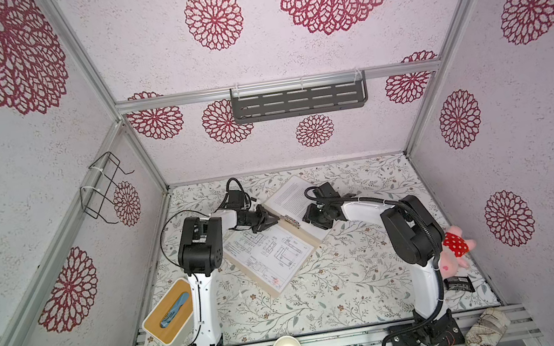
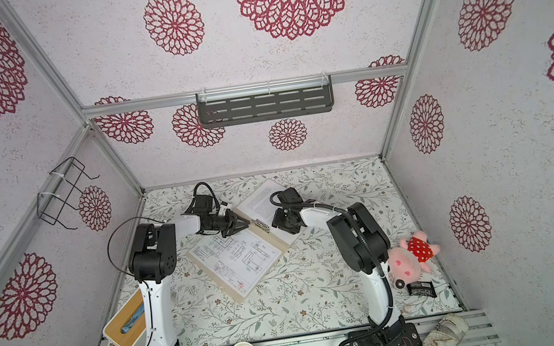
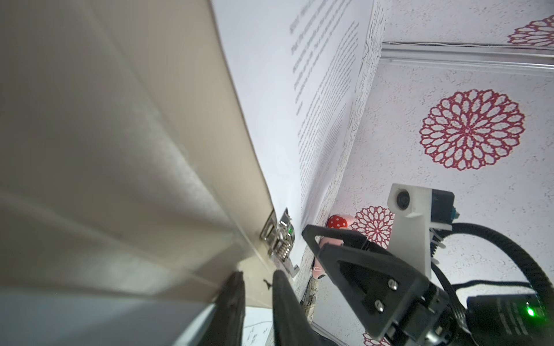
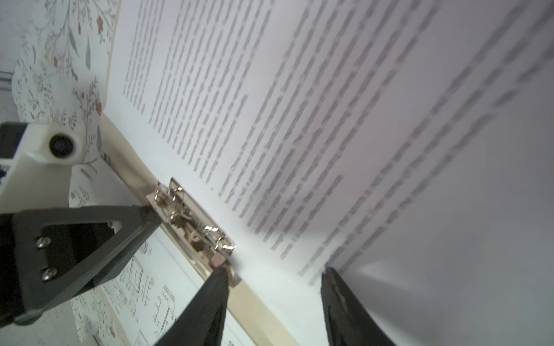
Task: Put the files into the folder
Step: 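Open both grippers and lift them away from the clip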
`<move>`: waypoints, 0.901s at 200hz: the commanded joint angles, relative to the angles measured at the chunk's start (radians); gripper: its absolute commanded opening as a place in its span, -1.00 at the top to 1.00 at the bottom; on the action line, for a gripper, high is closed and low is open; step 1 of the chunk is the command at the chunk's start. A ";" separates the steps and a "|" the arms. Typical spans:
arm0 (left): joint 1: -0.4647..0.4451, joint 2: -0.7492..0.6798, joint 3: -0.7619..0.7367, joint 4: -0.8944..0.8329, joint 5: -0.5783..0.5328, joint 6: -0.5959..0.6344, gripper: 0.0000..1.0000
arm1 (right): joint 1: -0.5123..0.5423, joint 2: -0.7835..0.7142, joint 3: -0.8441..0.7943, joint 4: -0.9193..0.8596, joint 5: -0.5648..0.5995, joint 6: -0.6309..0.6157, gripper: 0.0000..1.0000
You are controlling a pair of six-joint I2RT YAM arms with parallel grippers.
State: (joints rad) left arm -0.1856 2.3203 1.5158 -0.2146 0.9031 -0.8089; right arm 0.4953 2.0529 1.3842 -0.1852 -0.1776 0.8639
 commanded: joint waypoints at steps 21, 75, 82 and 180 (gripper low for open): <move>-0.006 -0.102 -0.027 0.013 -0.042 -0.035 0.37 | -0.043 -0.037 0.036 0.014 0.016 -0.110 -0.12; -0.002 -0.191 -0.099 0.046 -0.093 -0.086 0.18 | -0.139 0.012 0.143 -0.037 0.079 -0.275 -0.40; -0.001 -0.203 -0.111 0.046 -0.105 -0.089 0.13 | -0.150 0.024 0.157 -0.047 0.085 -0.301 -0.45; 0.008 -0.560 -0.412 -0.041 -0.464 -0.155 -0.77 | -0.278 0.130 0.253 -0.036 0.078 -0.483 -0.80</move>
State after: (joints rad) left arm -0.1802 1.8774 1.1687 -0.2226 0.5869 -0.9367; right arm 0.2405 2.1624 1.5806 -0.2176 -0.0776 0.4511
